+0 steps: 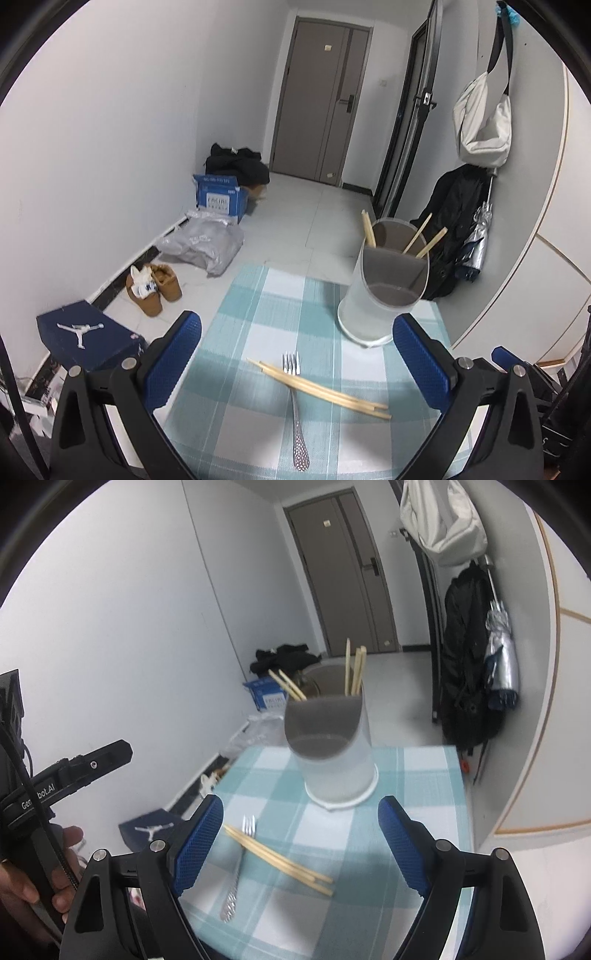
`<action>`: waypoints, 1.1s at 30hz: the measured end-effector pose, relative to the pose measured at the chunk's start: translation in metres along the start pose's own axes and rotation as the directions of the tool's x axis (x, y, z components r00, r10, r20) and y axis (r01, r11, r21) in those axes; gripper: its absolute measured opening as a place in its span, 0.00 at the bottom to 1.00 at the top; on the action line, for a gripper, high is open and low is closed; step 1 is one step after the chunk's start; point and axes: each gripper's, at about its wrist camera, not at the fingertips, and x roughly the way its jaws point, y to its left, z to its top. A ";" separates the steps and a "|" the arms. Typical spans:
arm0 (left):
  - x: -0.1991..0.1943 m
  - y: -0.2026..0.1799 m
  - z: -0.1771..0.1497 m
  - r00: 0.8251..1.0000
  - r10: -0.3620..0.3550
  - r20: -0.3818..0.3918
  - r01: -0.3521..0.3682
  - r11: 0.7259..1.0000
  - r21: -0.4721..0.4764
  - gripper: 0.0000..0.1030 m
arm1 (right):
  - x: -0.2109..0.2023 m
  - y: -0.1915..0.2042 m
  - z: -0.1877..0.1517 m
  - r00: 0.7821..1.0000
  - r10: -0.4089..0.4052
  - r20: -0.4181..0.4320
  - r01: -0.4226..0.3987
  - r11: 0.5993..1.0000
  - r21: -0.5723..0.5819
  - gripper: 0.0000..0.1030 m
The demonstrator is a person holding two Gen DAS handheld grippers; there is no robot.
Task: Organize utensils
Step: 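Withdraw both grippers from the holder back over the table, then lower the open right gripper toward the chopsticks lying beside the fork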
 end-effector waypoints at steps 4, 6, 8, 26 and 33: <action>0.012 0.004 -0.012 0.999 -0.001 -0.039 0.001 1.000 -0.009 0.99 | 0.008 -0.003 -0.009 0.999 -0.021 -0.031 0.021 1.000 0.002 0.84; 0.017 0.009 -0.016 0.998 0.009 -0.058 -0.010 1.000 -0.019 0.99 | 0.015 -0.004 -0.014 0.998 -0.035 -0.058 0.036 0.999 0.008 0.84; 0.025 0.015 -0.021 0.996 0.007 -0.086 -0.011 0.999 -0.048 0.99 | 0.023 -0.005 -0.019 0.995 -0.038 -0.093 0.039 0.999 0.012 0.84; 0.070 0.072 -0.035 0.960 -0.020 -0.278 -0.041 0.977 -0.210 0.99 | 0.099 0.000 -0.028 0.945 -0.085 -0.317 0.083 0.996 -0.020 0.81; 0.076 0.094 -0.033 0.944 -0.059 -0.323 -0.041 0.955 -0.295 0.99 | 0.146 0.029 -0.021 0.903 -0.029 -0.429 -0.018 0.994 -0.105 0.59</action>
